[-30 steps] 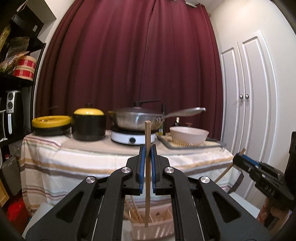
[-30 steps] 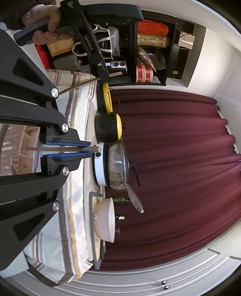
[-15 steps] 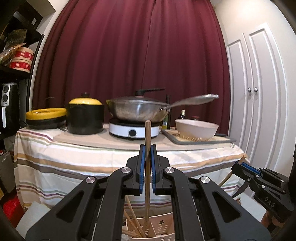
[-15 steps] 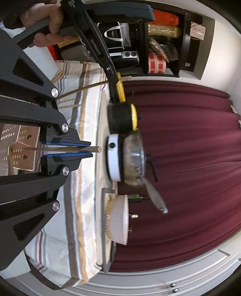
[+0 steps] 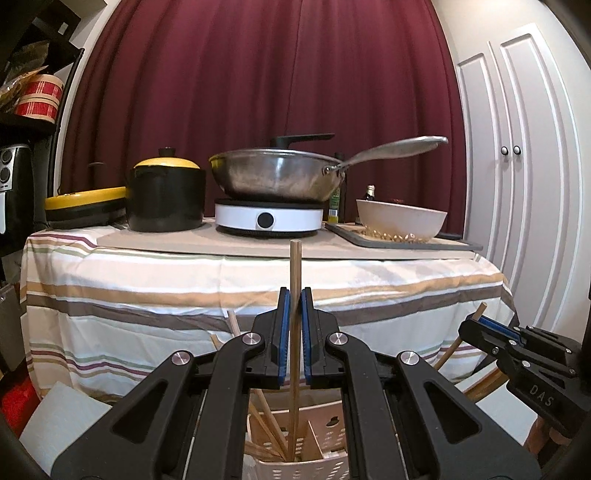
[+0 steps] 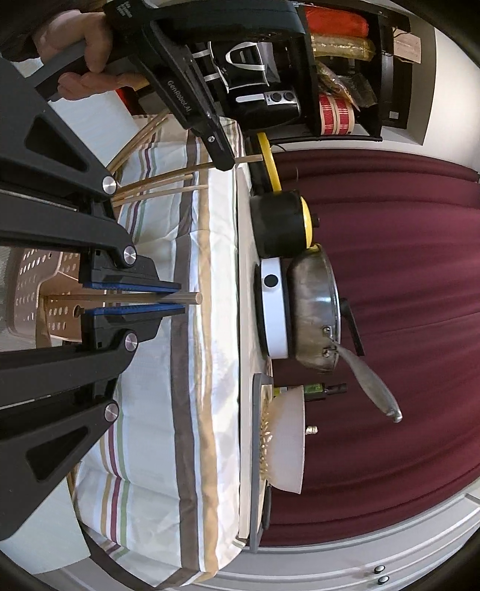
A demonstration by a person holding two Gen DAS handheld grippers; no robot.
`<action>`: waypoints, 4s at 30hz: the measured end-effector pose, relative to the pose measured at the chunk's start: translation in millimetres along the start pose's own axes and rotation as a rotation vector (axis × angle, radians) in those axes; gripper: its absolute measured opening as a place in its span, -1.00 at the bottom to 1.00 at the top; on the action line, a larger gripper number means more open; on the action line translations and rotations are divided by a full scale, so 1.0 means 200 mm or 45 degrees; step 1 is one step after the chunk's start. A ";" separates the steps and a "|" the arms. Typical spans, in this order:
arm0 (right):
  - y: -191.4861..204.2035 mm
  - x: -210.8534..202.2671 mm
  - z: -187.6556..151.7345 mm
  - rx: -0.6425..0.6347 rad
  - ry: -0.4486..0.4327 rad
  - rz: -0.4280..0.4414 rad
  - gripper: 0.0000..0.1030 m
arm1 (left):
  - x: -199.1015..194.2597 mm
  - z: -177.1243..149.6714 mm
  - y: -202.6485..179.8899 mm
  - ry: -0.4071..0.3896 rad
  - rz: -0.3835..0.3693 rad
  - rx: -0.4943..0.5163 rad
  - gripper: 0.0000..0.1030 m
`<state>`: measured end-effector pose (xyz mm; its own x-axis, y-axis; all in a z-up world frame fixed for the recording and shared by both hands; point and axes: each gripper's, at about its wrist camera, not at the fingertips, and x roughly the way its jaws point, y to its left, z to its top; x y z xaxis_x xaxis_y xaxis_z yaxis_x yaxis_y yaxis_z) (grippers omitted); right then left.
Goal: Organize utensils
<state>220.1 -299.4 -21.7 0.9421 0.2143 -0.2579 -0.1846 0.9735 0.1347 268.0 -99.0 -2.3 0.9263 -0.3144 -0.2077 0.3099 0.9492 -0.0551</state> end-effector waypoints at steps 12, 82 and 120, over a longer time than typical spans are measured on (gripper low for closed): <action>0.00 0.03 -0.04 -0.007 0.029 -0.011 -0.87 | 0.04 -0.07 0.02 0.037 -0.009 -0.015 -0.87; 0.23 -0.82 -0.11 -0.008 -0.064 -0.298 0.64 | -1.11 -0.17 -0.06 -0.029 0.317 -0.018 0.81; 0.29 -0.92 -0.15 -0.026 -0.045 -0.294 0.66 | -1.20 -0.21 -0.09 0.000 0.366 -0.029 0.92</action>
<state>28.1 -280.5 4.1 0.9691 -0.0172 -0.2461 0.0322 0.9979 0.0568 31.6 -40.1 7.0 0.9754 -0.0322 -0.2183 0.0295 0.9994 -0.0157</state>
